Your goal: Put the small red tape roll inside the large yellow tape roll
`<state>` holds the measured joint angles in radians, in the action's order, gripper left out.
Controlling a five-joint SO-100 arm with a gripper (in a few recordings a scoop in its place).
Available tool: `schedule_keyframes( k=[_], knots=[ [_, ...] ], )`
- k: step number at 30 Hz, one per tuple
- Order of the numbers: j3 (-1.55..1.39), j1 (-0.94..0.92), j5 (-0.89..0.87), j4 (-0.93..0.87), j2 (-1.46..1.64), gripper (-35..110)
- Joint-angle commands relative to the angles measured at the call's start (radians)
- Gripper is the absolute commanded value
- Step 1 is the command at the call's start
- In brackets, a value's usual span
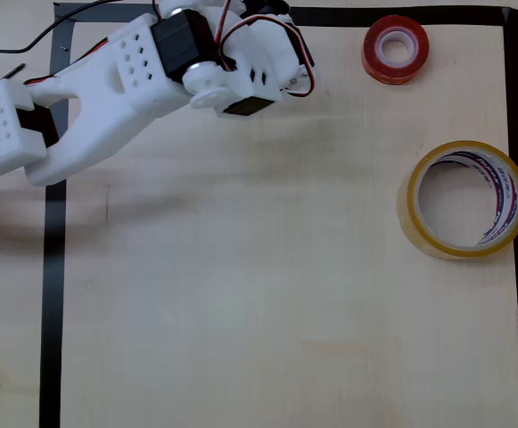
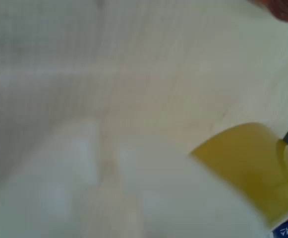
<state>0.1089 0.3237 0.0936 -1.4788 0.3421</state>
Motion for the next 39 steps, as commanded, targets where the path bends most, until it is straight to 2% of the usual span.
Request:
schedule_keyframes(
  k=[1, 6, 13, 21, 33, 39],
  knots=[
    [0.109, 0.017, 0.015, 0.043, 0.051, 0],
    [0.132, 0.029, 0.008, 0.161, 0.000, 0],
    [0.132, 0.032, 0.008, 0.446, -0.037, 0],
    [0.132, 0.025, 0.008, 0.681, -0.129, 0],
    [0.133, -0.018, 0.005, 0.925, -0.270, 0],
    [0.133, 0.002, 0.005, 0.920, -0.285, 0]
  ],
)
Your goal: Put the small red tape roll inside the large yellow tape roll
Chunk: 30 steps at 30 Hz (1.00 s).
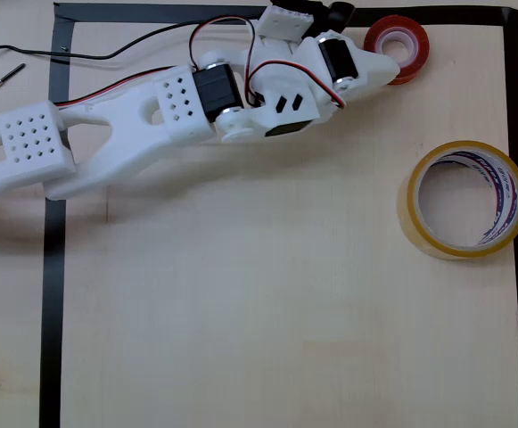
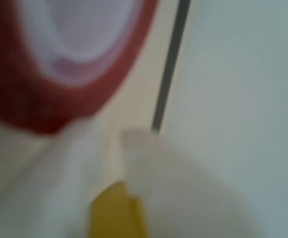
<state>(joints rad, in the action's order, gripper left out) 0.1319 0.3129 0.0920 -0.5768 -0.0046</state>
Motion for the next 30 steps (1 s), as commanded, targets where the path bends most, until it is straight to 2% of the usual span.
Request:
schedule_keyframes(
  k=[1, 5, 17, 30],
  knots=[
    [0.110, 0.014, 0.005, 0.005, 0.061, 0],
    [0.110, 0.017, -0.006, -0.098, 0.072, 0],
    [0.109, 0.028, 0.014, -0.555, 0.172, 0],
    [0.109, 0.017, 0.017, -0.678, 0.224, 0]
  ],
)
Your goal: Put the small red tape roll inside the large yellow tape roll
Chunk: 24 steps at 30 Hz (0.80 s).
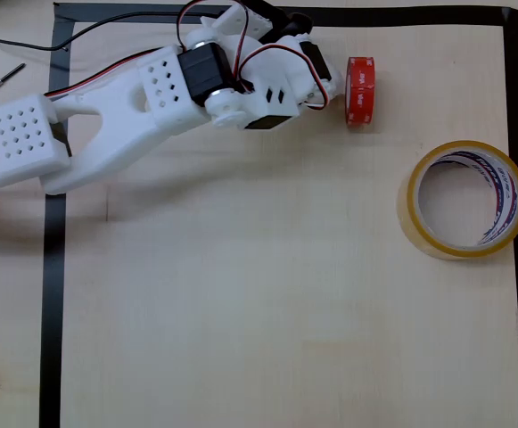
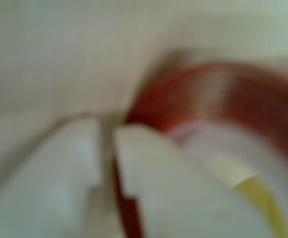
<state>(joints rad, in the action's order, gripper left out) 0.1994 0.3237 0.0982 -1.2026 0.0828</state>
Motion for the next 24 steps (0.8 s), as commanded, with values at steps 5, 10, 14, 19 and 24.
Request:
schedule_keyframes(
  k=[5, 10, 14, 19, 24],
  knots=[
    [0.041, 0.008, 0.011, -0.109, 0.190, 0],
    [0.041, 0.017, 0.015, -0.229, 0.299, 0],
    [0.041, 0.031, 0.009, -0.285, 0.394, 0],
    [0.041, 0.087, 0.087, -0.270, 0.459, 10],
    [0.038, 0.137, 0.190, -0.189, 0.394, 28]
  ],
)
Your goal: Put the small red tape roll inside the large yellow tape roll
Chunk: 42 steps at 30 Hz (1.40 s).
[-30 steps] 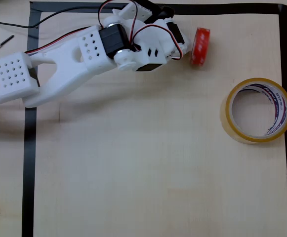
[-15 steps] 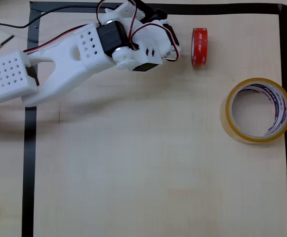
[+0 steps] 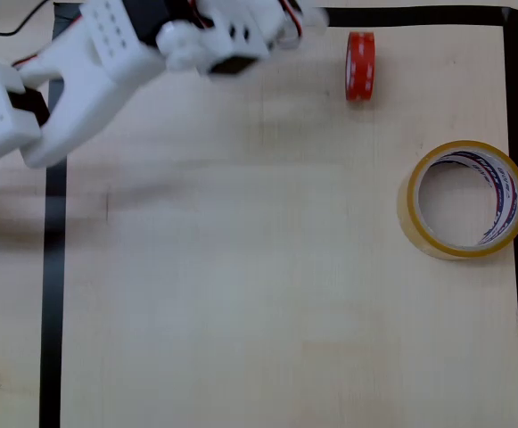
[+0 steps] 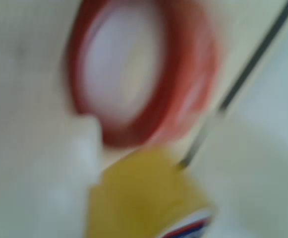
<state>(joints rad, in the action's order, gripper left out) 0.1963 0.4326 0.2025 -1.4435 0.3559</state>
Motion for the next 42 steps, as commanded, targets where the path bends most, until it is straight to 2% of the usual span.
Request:
schedule_keyframes(
  k=[1, 9, 29, 39, 42],
  knots=[
    [0.041, 0.028, 0.106, 0.074, 0.095, 30],
    [0.043, -0.026, 0.160, 0.267, -0.014, 32],
    [0.044, -0.081, 0.129, 0.319, -0.123, 27],
    [0.044, -0.115, 0.129, 0.416, -0.183, 17],
    [0.044, -0.123, 0.127, 0.440, -0.192, 9]
  ],
)
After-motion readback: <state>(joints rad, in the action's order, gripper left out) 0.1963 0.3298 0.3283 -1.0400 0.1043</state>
